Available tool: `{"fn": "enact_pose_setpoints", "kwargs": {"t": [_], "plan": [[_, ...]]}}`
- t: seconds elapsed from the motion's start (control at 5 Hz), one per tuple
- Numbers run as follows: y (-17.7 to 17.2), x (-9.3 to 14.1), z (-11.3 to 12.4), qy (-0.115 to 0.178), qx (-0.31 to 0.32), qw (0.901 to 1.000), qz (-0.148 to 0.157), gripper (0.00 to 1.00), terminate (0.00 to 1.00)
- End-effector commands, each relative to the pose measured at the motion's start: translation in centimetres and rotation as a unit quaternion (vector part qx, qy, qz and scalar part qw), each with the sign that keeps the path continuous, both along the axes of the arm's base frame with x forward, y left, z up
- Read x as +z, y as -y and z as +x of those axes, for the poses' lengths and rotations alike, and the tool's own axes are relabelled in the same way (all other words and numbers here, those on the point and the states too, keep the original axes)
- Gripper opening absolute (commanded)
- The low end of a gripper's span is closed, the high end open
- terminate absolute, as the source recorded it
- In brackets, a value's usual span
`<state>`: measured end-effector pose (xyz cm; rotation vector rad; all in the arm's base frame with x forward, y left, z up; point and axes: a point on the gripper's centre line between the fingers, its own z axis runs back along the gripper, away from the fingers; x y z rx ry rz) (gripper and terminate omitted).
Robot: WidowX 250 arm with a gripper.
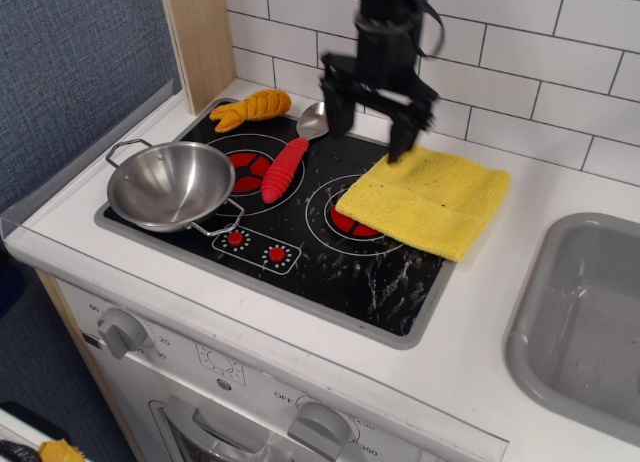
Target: Put the orange fish on top of the yellow cloth
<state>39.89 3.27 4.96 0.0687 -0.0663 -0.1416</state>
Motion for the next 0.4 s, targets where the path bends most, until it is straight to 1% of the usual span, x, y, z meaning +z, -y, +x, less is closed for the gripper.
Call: {"fn": "enact_pose_setpoints", "kwargs": {"t": [0.0, 0.2], "plan": [[-8.7, 3.4, 1.5, 0.028, 0.029, 0.9991, 0.016, 1.00, 0.00], [-10.9, 3.3, 1.5, 0.024, 0.041, 0.9988, 0.014, 1.00, 0.00]]}}
